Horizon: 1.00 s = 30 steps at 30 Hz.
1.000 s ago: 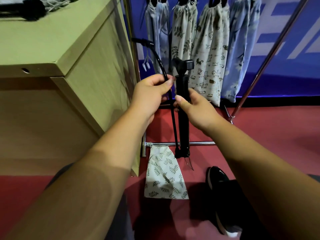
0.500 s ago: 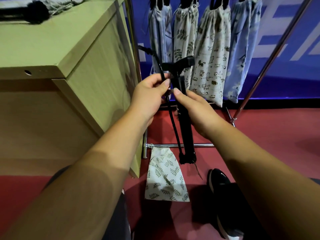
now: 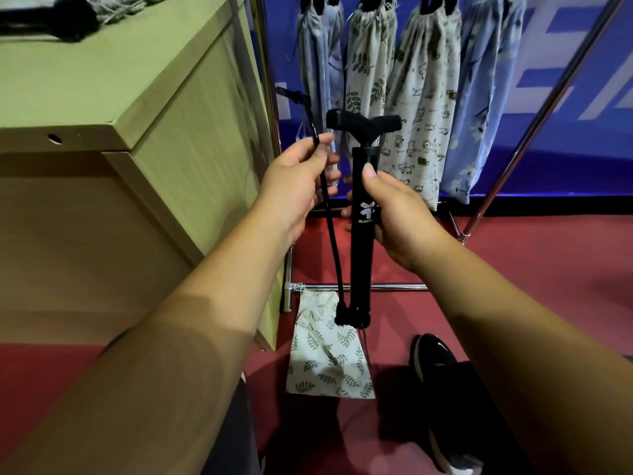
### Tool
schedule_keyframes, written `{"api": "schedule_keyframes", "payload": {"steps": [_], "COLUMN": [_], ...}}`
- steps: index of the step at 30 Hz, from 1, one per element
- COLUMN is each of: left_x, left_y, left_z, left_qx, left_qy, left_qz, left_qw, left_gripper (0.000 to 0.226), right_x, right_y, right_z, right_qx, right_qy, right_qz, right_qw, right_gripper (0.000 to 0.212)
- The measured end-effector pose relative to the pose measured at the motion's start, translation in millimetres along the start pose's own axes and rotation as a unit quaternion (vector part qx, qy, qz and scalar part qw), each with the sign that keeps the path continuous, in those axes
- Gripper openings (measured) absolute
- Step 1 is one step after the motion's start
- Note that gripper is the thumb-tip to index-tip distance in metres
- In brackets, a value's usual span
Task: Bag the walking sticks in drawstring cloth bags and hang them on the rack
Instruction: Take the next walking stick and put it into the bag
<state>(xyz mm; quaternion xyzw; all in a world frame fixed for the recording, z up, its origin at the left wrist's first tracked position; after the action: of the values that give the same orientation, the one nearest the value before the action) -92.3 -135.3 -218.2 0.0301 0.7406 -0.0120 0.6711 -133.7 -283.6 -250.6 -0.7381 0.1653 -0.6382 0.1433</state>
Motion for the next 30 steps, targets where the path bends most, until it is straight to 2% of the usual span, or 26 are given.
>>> {"api": "schedule_keyframes", "payload": {"steps": [3, 7, 11, 15, 18, 21, 26, 30], "left_x": [-3, -11, -10, -14, -13, -14, -13, -12], "left_y": [-7, -9, -9, -14, -13, -12, -12, -16], "left_z": [-5, -8, -11, -14, -15, -16, -17, -16], "left_qx": [0.031, 0.044, 0.065, 0.08, 0.061, 0.054, 0.055, 0.082], "left_qy": [0.011, 0.005, 0.001, -0.011, 0.002, 0.009, 0.002, 0.005], "left_qz": [-0.033, -0.069, -0.059, -0.057, -0.05, -0.045, -0.035, -0.035], "left_qw": [0.999, 0.997, 0.996, 0.995, 0.997, 0.997, 0.998, 0.996], "left_gripper": [0.023, 0.007, 0.002, 0.006, 0.021, 0.02, 0.018, 0.029], "right_x": [1, 1, 1, -1, -1, 1, 1, 4], "right_y": [-1, -2, -2, 1, 1, 1, 2, 3], "right_z": [0, -5, -4, -1, -4, -7, -10, -8], "right_qx": [-0.024, -0.046, -0.05, -0.052, -0.046, -0.047, -0.037, -0.037], "right_qy": [-0.004, 0.013, 0.031, 0.033, 0.032, 0.034, 0.021, 0.019], "right_qz": [-0.027, -0.08, -0.126, -0.154, -0.161, -0.159, -0.106, -0.093], "right_qw": [0.999, 0.996, 0.99, 0.986, 0.985, 0.986, 0.993, 0.995], "right_gripper": [0.035, 0.045, 0.04, 0.038, 0.036, 0.041, 0.032, 0.042]}}
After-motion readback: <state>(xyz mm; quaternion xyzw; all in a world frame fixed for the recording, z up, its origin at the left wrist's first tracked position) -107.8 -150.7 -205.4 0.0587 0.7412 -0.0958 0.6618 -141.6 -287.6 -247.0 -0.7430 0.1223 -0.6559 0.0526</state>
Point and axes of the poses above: each hand's wrist, its own z-axis towards the middle knuckle, its own y-axis out of the back of the hand, x = y × z, the point moved 5 cm from there along z, towards the middle knuckle, and after that the axes turned 12 degrees about z, right-handed, at the moved point
